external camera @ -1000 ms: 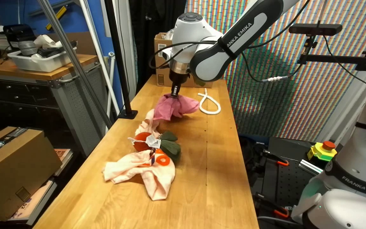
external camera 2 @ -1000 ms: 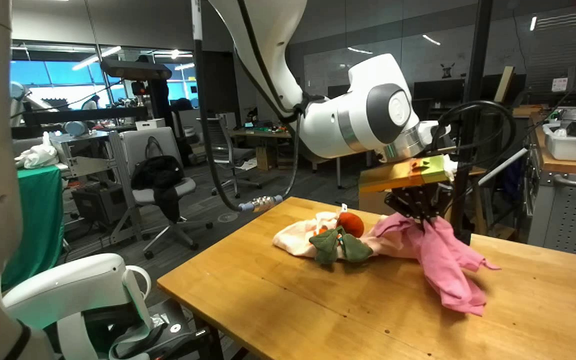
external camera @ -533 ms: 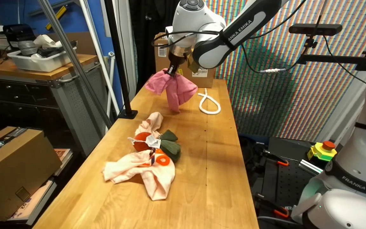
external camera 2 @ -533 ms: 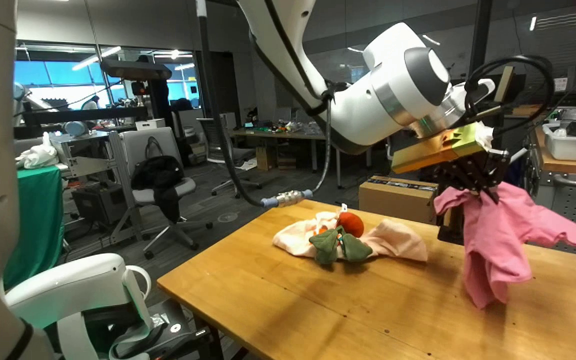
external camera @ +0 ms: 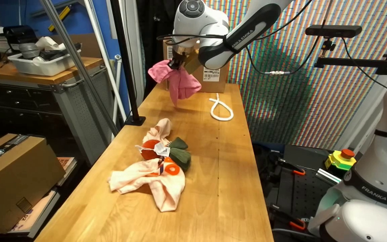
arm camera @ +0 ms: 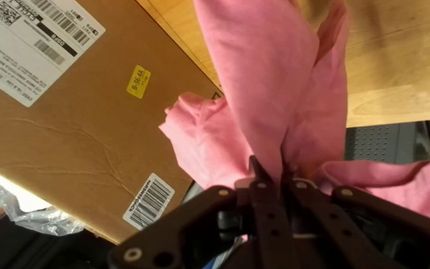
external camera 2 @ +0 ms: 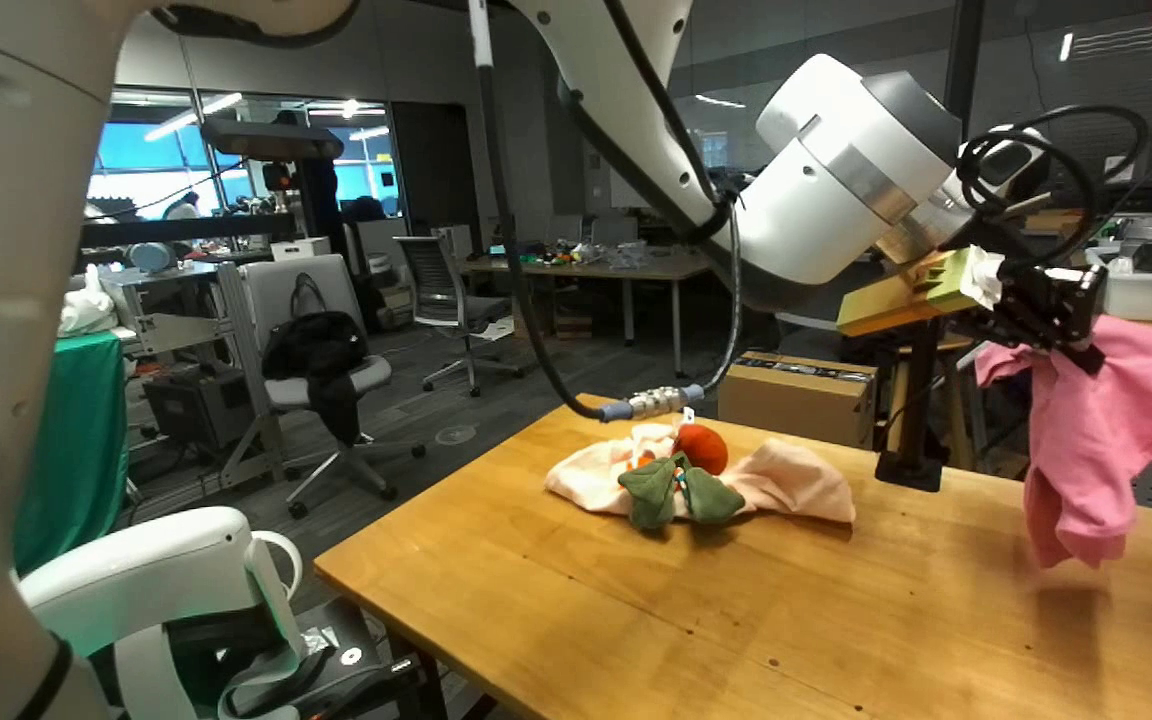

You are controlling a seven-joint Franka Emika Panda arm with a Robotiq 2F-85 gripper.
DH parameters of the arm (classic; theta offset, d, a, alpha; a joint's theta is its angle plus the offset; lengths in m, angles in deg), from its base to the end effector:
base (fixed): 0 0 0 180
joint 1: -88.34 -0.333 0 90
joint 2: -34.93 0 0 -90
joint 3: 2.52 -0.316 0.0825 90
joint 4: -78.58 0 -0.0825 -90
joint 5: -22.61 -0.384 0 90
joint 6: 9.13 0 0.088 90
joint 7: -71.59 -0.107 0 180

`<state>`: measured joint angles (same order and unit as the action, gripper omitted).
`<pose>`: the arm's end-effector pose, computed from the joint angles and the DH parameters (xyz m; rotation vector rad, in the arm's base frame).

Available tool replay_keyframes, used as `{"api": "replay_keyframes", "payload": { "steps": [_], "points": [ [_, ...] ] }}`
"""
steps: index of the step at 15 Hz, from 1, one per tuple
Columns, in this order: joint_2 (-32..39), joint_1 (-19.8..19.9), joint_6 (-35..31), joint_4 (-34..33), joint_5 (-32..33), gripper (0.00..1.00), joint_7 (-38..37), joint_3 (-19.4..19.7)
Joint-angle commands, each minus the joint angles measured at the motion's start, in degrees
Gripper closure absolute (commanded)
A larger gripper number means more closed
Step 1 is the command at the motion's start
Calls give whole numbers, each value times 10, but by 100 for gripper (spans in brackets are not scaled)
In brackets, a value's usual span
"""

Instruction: Separate the objects on the table.

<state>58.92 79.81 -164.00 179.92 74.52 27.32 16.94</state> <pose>0.6820 -0.0779 0.3835 2.4670 -0.1914 0.8339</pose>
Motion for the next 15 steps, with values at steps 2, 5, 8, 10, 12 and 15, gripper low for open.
{"api": "replay_keyframes", "payload": {
  "steps": [2,5,8,10,12,15],
  "points": [
    [64,-14,28,-78,10,97,-100,26],
    [97,1,61,-114,29,97,-149,20],
    [121,10,93,-133,39,97,-196,15],
    [134,16,106,-143,41,97,-218,11],
    [145,22,116,-153,38,97,-230,4],
    [158,32,129,-170,30,97,-234,-5]
  ]
}}
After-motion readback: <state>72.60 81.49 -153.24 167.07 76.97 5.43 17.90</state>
